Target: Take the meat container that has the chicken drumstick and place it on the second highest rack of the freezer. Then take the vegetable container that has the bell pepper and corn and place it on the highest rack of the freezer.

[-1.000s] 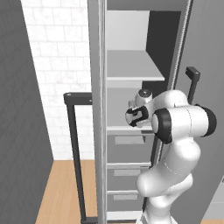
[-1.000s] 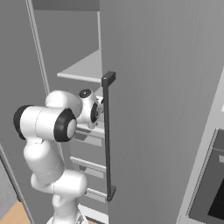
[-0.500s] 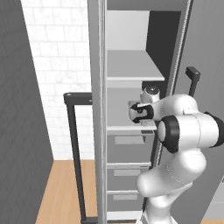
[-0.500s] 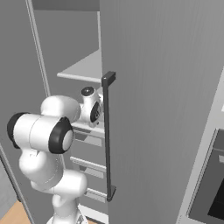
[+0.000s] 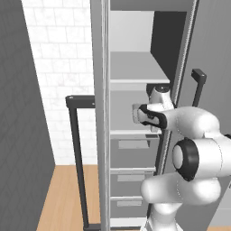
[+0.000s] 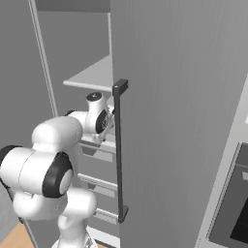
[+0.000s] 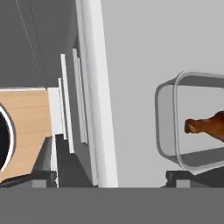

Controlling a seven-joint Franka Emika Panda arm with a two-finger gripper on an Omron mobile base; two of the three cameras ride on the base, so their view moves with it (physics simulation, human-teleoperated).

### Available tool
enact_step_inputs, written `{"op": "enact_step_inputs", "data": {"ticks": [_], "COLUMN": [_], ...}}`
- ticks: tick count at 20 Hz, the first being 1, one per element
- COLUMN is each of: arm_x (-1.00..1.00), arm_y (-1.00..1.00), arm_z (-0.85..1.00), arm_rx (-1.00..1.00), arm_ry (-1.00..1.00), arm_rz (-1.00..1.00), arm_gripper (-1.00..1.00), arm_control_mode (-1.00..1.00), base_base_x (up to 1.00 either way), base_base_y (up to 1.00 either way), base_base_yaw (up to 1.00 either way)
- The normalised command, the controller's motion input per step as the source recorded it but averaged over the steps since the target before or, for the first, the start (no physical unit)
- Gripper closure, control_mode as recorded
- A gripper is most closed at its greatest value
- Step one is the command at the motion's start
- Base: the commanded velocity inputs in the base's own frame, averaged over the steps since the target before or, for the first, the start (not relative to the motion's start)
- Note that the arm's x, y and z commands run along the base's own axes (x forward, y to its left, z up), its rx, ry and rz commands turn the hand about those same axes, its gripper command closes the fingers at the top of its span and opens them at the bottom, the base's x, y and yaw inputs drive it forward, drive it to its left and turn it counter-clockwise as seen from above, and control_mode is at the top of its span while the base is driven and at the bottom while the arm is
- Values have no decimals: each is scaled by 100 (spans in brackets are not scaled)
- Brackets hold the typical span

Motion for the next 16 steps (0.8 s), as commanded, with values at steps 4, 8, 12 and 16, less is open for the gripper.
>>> {"op": "enact_step_inputs", "data": {"ticks": [4, 8, 12, 16], "arm_x": [-81, -72, -64, -55], "arm_y": [0, 0, 1, 19], "arm_z": [0, 5, 32, 45], "arm_rx": [0, 0, 0, 0], "arm_ry": [10, 3, 0, 3], "arm_rz": [0, 1, 0, 5], "arm_gripper": [-100, -100, -100, -100], "arm_control_mode": [-100, -100, -100, -100], "base_base_x": [0, 0, 0, 0], "base_base_y": [0, 0, 0, 0], "base_base_yaw": [0, 0, 0, 0]}}
